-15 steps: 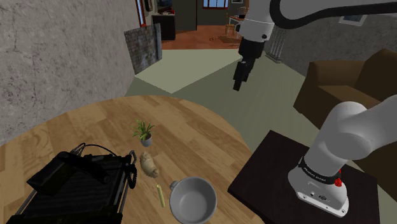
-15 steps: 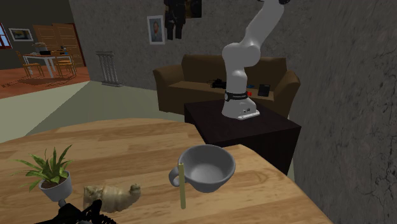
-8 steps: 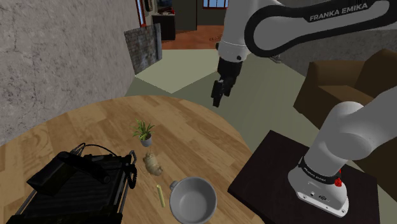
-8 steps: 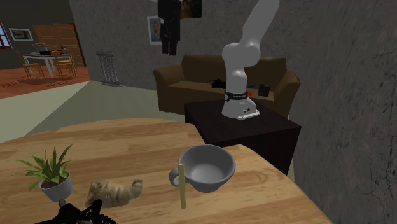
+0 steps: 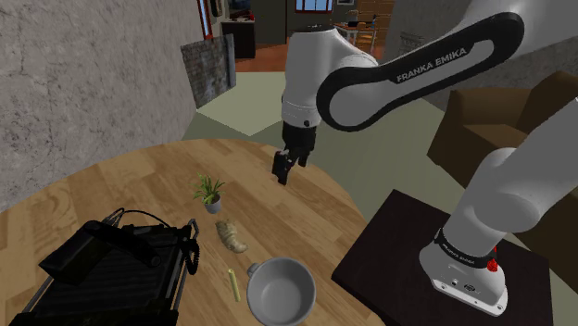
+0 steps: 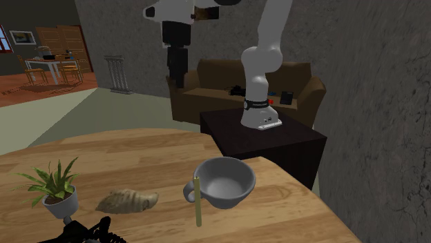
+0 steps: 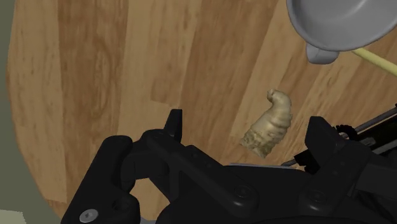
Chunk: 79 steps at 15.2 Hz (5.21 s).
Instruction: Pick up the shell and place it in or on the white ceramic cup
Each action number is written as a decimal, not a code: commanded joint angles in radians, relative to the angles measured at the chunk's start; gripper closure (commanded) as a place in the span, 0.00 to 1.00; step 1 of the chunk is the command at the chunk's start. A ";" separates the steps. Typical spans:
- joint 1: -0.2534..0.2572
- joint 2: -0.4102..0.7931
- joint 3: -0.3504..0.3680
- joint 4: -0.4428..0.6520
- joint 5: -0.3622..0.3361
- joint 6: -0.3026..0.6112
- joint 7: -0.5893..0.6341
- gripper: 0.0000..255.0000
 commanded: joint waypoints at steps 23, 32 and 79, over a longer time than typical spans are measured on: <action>0.219 0.848 0.012 0.527 -0.630 0.150 0.675 0.00; 0.226 0.872 0.000 0.529 -0.646 0.170 0.684 0.00; 0.179 1.071 -0.097 0.604 -0.631 0.369 0.790 1.00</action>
